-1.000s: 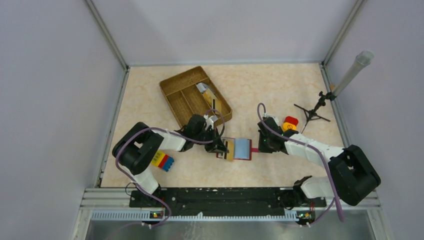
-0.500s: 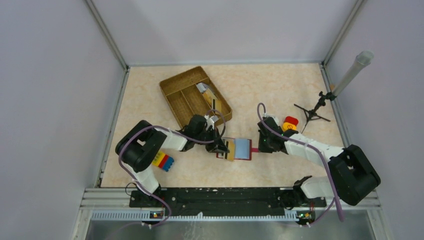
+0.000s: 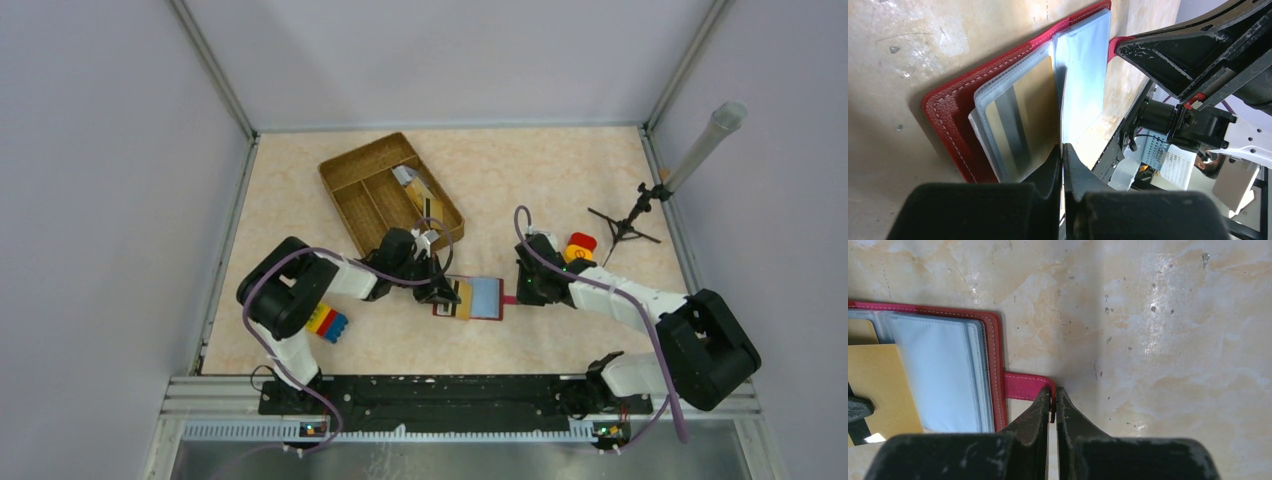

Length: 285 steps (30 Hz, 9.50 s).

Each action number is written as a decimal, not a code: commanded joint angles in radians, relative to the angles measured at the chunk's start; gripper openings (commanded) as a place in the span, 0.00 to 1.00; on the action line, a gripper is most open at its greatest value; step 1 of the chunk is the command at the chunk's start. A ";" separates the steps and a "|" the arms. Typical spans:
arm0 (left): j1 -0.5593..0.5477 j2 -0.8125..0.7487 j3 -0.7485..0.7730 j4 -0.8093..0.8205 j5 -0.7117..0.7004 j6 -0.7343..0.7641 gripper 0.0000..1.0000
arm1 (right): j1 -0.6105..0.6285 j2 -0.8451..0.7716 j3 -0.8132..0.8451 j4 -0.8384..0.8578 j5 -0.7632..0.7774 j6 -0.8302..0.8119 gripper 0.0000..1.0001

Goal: Put the credit cards into the card holder
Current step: Insert the credit card into the card holder, then turn over the card slot in the card holder.

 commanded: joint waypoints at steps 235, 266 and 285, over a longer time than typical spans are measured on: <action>-0.222 -0.186 0.167 -0.580 -0.683 0.144 0.66 | -0.003 -0.109 -0.082 0.188 -0.244 0.099 0.24; -0.220 -0.149 0.162 -0.552 -0.646 0.145 0.52 | -0.003 -0.071 -0.117 0.330 -0.309 0.168 0.17; -0.220 -0.141 0.159 -0.545 -0.636 0.141 0.50 | -0.003 -0.162 -0.080 0.148 -0.147 0.160 0.19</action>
